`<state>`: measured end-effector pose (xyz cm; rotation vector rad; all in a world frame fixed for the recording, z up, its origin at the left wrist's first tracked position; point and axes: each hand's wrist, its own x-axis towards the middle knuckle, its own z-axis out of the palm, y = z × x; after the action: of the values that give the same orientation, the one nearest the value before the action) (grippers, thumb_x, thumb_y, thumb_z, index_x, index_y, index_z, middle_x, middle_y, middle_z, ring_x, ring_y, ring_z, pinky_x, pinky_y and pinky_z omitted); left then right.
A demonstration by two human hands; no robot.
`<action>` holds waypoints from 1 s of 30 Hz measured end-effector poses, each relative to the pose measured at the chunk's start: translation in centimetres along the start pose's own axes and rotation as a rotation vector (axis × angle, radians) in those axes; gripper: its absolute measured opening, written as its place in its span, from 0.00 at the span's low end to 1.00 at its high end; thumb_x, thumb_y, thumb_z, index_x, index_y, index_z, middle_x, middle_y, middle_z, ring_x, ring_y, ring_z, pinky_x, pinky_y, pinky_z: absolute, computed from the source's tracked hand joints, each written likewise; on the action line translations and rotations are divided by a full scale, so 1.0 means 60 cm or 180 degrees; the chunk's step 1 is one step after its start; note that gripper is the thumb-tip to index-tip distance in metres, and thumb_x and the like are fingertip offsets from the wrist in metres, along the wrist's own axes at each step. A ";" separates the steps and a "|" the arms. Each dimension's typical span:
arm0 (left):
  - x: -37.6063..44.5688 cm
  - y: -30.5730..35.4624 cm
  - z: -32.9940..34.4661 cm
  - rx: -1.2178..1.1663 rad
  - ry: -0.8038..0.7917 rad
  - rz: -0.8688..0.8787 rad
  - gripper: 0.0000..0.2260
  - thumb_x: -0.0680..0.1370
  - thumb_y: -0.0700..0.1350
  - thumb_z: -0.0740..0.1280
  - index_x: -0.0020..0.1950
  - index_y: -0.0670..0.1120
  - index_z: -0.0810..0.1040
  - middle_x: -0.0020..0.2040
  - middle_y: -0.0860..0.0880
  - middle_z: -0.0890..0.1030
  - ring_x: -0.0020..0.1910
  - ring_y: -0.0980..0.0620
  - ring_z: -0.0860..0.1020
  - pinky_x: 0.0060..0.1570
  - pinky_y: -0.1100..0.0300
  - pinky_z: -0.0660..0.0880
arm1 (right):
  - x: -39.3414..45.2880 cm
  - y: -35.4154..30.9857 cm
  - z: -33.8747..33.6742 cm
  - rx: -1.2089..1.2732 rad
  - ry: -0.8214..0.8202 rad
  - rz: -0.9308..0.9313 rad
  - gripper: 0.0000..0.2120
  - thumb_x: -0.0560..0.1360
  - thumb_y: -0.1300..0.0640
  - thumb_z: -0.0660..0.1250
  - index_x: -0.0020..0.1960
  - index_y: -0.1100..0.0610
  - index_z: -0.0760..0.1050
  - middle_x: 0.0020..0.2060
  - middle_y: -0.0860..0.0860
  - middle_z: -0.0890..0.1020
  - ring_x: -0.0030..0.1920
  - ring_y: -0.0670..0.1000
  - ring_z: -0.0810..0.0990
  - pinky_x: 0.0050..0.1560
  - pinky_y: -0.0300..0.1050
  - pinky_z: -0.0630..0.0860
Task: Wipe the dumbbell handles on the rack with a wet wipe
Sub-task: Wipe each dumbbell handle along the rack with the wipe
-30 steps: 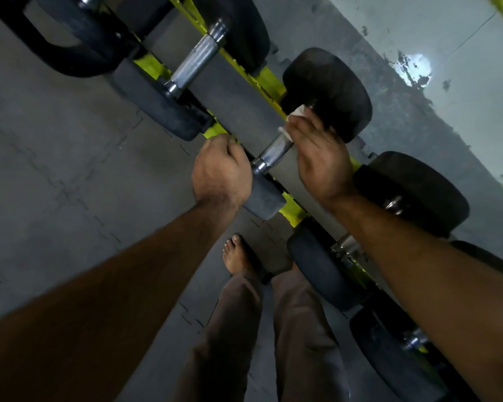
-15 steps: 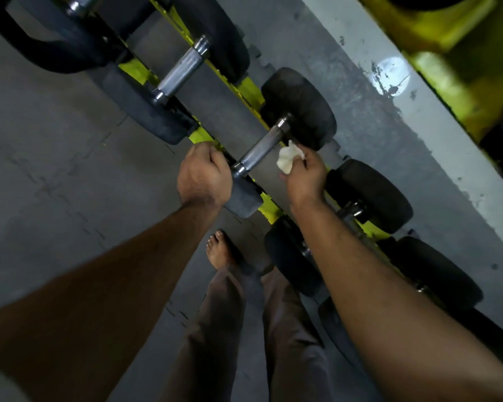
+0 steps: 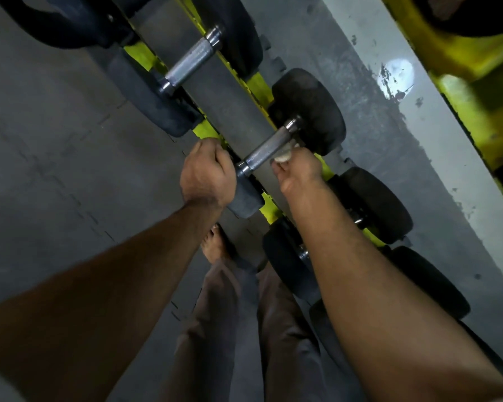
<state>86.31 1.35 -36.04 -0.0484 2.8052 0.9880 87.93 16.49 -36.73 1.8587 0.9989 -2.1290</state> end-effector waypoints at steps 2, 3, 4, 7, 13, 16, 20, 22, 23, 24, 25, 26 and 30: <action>0.000 -0.002 0.001 -0.0020 0.0023 0.0047 0.13 0.79 0.43 0.57 0.51 0.39 0.79 0.48 0.40 0.80 0.48 0.40 0.77 0.45 0.52 0.70 | 0.002 -0.017 0.020 0.0415 -0.0157 -0.0026 0.12 0.81 0.67 0.57 0.62 0.62 0.74 0.53 0.58 0.80 0.52 0.56 0.81 0.45 0.47 0.78; 0.000 -0.003 0.001 -0.0024 0.0038 0.0069 0.14 0.79 0.44 0.56 0.51 0.39 0.79 0.47 0.41 0.80 0.47 0.41 0.77 0.44 0.53 0.69 | 0.002 -0.024 0.029 0.0481 -0.0174 -0.0068 0.11 0.80 0.68 0.58 0.59 0.62 0.75 0.49 0.56 0.80 0.47 0.54 0.80 0.43 0.47 0.78; 0.000 -0.006 0.002 -0.0020 0.0043 0.0081 0.14 0.79 0.45 0.55 0.51 0.39 0.79 0.47 0.41 0.80 0.47 0.41 0.77 0.44 0.54 0.68 | 0.002 -0.024 0.035 0.0338 -0.0121 -0.0169 0.10 0.79 0.68 0.61 0.59 0.62 0.75 0.46 0.55 0.80 0.45 0.52 0.80 0.44 0.46 0.79; 0.000 -0.011 0.006 -0.0020 0.0039 0.0122 0.17 0.78 0.47 0.53 0.50 0.41 0.78 0.46 0.43 0.79 0.46 0.43 0.76 0.43 0.57 0.65 | -0.010 0.008 0.038 -0.0425 -0.0143 -0.0270 0.08 0.77 0.63 0.68 0.56 0.62 0.77 0.44 0.54 0.81 0.43 0.51 0.80 0.47 0.46 0.79; 0.000 -0.010 0.006 -0.0072 0.0048 0.0138 0.17 0.78 0.48 0.53 0.49 0.40 0.78 0.47 0.42 0.79 0.46 0.41 0.76 0.45 0.53 0.68 | 0.003 -0.022 0.025 0.0080 -0.0820 0.0107 0.06 0.77 0.56 0.67 0.49 0.59 0.77 0.37 0.52 0.83 0.39 0.51 0.82 0.39 0.41 0.78; 0.000 -0.009 0.004 -0.0147 0.0047 0.0184 0.17 0.78 0.48 0.53 0.48 0.40 0.78 0.46 0.42 0.80 0.47 0.41 0.77 0.46 0.51 0.69 | -0.015 0.017 0.014 -0.0362 -0.0920 0.0136 0.09 0.75 0.52 0.70 0.49 0.58 0.79 0.41 0.54 0.83 0.41 0.51 0.81 0.43 0.42 0.78; -0.001 -0.008 0.006 -0.0157 0.0038 0.0138 0.17 0.78 0.47 0.53 0.48 0.40 0.79 0.46 0.42 0.80 0.46 0.42 0.77 0.44 0.54 0.68 | -0.009 0.006 0.003 -0.0047 -0.0903 0.0303 0.20 0.79 0.44 0.65 0.59 0.60 0.77 0.42 0.54 0.83 0.41 0.51 0.83 0.43 0.42 0.79; -0.001 -0.010 0.007 -0.0170 0.0059 0.0131 0.16 0.78 0.46 0.54 0.48 0.40 0.78 0.46 0.42 0.80 0.45 0.42 0.76 0.44 0.54 0.68 | -0.002 -0.002 0.010 0.0245 -0.0850 0.0167 0.17 0.79 0.45 0.65 0.54 0.59 0.77 0.38 0.53 0.84 0.37 0.50 0.84 0.40 0.41 0.79; 0.000 -0.011 0.008 -0.0191 0.0068 0.0141 0.15 0.78 0.46 0.54 0.47 0.40 0.78 0.46 0.42 0.80 0.45 0.43 0.76 0.45 0.54 0.69 | -0.004 0.009 0.013 0.0189 -0.0874 0.0162 0.15 0.79 0.45 0.66 0.51 0.58 0.77 0.37 0.52 0.83 0.36 0.49 0.83 0.39 0.40 0.79; 0.001 -0.012 0.009 -0.0209 0.0074 0.0152 0.15 0.77 0.45 0.55 0.46 0.39 0.78 0.45 0.42 0.80 0.45 0.43 0.76 0.46 0.53 0.69 | -0.003 0.025 0.013 -0.0014 -0.0913 0.0200 0.15 0.79 0.44 0.66 0.50 0.57 0.76 0.37 0.52 0.81 0.35 0.49 0.82 0.37 0.39 0.78; 0.002 -0.012 0.008 -0.0211 0.0077 0.0155 0.15 0.77 0.45 0.55 0.46 0.39 0.78 0.45 0.42 0.80 0.45 0.43 0.76 0.46 0.52 0.70 | -0.006 0.034 0.014 -0.0239 -0.0953 0.0310 0.16 0.79 0.43 0.66 0.49 0.56 0.76 0.37 0.52 0.80 0.35 0.49 0.81 0.36 0.38 0.77; 0.003 -0.013 0.008 -0.0211 0.0077 0.0152 0.14 0.77 0.45 0.55 0.46 0.39 0.78 0.45 0.42 0.80 0.45 0.43 0.76 0.46 0.53 0.70 | -0.007 0.034 0.011 -0.0437 -0.0986 0.0408 0.17 0.78 0.41 0.65 0.50 0.56 0.76 0.37 0.52 0.80 0.36 0.49 0.81 0.37 0.39 0.77; 0.000 -0.013 0.009 -0.0214 0.0081 0.0182 0.14 0.77 0.45 0.54 0.46 0.40 0.78 0.45 0.43 0.80 0.45 0.45 0.76 0.44 0.57 0.68 | 0.008 -0.002 0.010 -0.0222 -0.0945 0.0315 0.18 0.77 0.42 0.67 0.49 0.58 0.77 0.38 0.53 0.81 0.39 0.51 0.81 0.41 0.43 0.79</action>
<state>86.43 1.09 -36.94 0.0111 2.8104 1.1020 87.28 16.39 -37.12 1.4715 0.8822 -2.1960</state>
